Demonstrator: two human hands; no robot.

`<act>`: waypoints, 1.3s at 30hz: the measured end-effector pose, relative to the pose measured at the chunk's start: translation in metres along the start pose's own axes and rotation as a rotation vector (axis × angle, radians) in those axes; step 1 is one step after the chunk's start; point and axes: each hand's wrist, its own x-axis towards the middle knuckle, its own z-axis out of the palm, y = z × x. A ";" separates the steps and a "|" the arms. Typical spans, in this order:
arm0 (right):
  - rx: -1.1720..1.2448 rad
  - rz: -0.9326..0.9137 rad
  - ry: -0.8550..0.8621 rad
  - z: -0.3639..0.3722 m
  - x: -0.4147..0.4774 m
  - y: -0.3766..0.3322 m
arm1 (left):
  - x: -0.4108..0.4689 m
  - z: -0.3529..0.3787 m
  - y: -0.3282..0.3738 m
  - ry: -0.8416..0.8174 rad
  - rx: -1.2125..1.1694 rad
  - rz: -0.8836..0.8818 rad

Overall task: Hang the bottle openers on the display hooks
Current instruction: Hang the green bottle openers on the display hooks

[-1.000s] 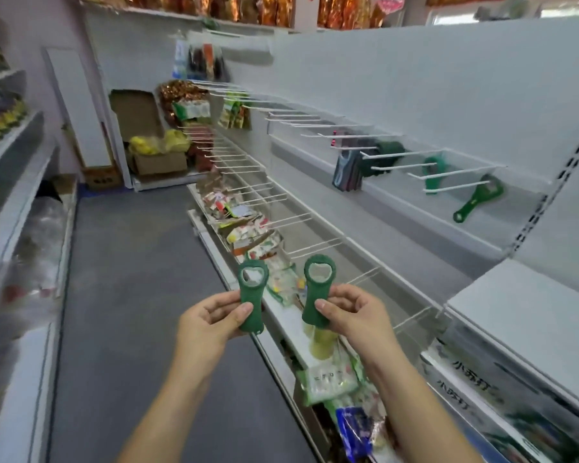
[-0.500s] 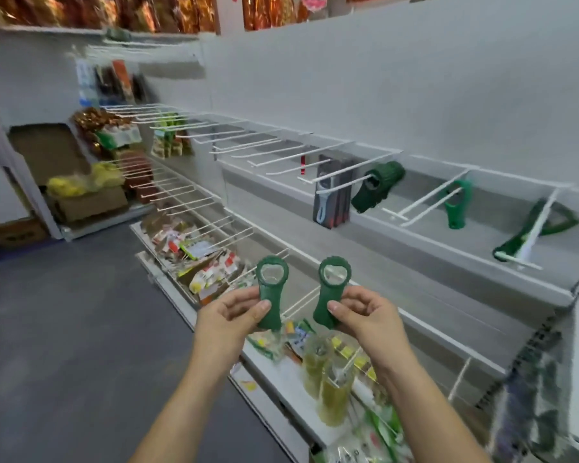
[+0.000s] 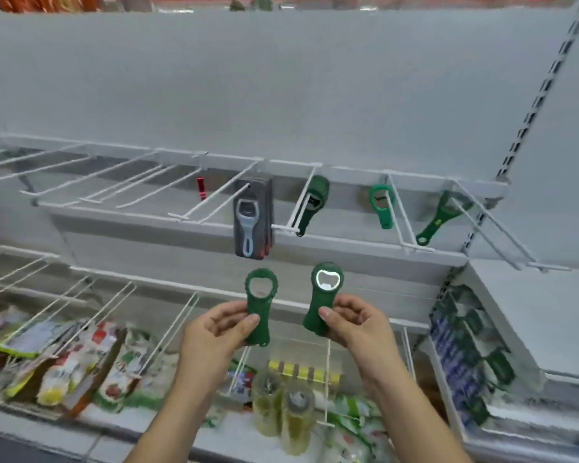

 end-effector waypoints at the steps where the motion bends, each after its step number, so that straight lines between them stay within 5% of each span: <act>1: -0.002 -0.013 0.016 0.005 -0.003 -0.001 | 0.003 -0.005 0.001 -0.017 -0.008 -0.007; 22: 0.078 -0.239 0.005 0.056 -0.035 -0.028 | 0.009 -0.031 0.014 -0.082 -0.085 0.045; 39: 0.166 -0.118 0.137 0.085 0.022 -0.029 | 0.010 -0.061 0.009 -0.075 -0.068 0.038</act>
